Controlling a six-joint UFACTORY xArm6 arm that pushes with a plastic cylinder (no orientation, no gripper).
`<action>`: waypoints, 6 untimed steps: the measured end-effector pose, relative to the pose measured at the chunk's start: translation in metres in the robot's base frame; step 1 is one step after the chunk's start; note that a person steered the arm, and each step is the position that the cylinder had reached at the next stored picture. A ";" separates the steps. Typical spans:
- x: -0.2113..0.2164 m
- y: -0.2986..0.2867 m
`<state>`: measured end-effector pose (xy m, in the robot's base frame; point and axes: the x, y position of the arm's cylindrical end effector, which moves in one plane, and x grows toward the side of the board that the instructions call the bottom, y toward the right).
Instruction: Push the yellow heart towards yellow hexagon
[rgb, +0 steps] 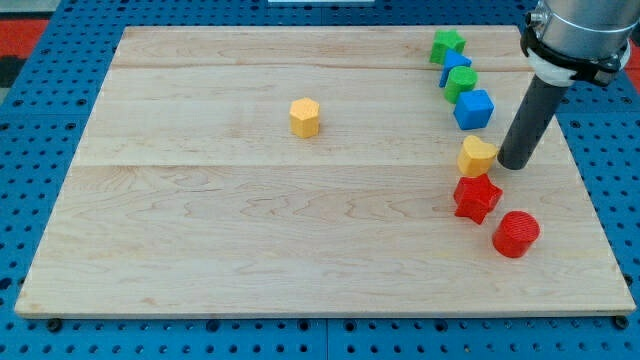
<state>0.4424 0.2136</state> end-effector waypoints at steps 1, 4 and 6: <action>-0.001 -0.016; 0.002 -0.090; 0.002 -0.174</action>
